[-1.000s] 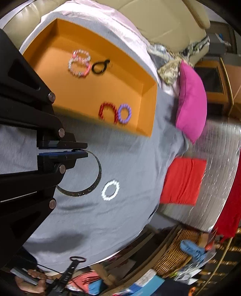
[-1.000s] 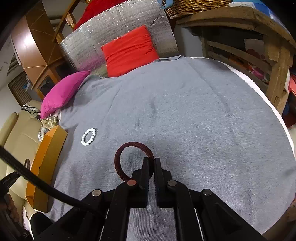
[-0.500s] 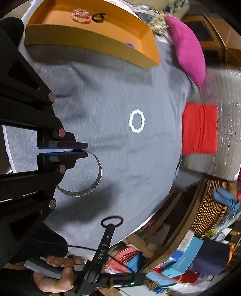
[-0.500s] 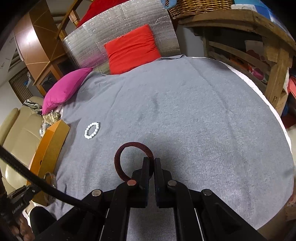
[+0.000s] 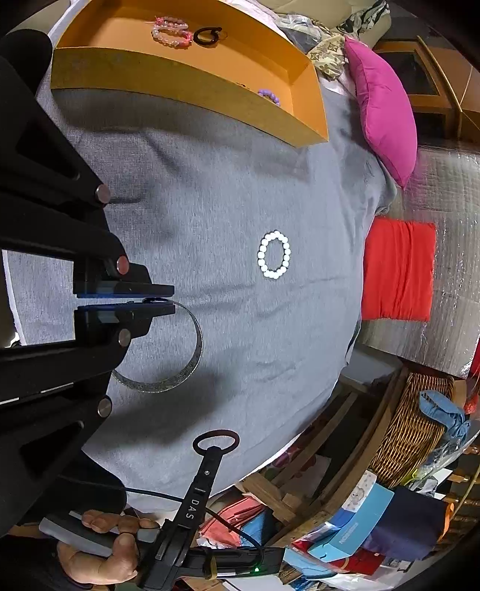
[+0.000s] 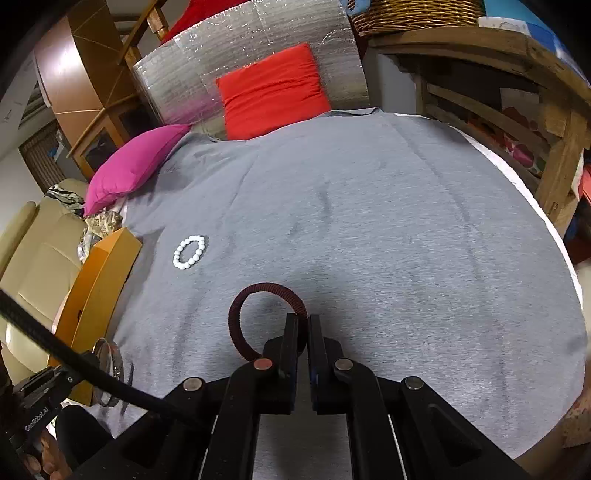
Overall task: Organize jewelry
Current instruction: 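Lift the maroon bracelet and silver bangle off the cloth with both tools, then carry the held maroon bracelet and silver bangle toward the orange box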
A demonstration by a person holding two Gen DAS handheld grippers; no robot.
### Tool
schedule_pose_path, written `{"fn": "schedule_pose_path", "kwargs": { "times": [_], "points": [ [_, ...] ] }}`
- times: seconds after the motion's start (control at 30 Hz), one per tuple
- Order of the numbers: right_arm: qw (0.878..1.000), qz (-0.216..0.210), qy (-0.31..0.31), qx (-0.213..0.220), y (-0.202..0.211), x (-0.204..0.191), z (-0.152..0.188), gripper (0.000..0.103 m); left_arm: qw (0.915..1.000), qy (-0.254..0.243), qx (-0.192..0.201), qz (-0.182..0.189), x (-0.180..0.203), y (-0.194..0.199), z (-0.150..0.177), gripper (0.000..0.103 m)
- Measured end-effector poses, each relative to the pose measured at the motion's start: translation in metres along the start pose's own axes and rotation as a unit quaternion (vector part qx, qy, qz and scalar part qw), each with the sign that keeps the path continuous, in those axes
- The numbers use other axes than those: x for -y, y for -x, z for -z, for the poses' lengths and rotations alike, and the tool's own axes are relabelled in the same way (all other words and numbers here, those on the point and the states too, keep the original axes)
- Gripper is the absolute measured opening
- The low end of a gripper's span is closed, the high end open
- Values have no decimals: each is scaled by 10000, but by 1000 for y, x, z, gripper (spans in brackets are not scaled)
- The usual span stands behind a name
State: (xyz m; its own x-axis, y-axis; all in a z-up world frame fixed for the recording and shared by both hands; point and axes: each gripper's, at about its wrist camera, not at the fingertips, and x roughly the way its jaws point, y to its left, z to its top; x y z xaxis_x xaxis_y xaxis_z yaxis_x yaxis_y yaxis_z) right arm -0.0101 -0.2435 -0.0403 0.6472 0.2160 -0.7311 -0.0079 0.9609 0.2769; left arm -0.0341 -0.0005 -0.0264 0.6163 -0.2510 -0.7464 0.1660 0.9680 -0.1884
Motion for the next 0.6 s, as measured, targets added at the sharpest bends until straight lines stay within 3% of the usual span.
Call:
{"fn": "schedule_pose_path", "kwargs": {
  "times": [0.6],
  "points": [
    [10000, -51, 20, -30, -3, -4, -1, 5, 9997, 185, 20, -182, -10, 0, -4, 2]
  ]
}}
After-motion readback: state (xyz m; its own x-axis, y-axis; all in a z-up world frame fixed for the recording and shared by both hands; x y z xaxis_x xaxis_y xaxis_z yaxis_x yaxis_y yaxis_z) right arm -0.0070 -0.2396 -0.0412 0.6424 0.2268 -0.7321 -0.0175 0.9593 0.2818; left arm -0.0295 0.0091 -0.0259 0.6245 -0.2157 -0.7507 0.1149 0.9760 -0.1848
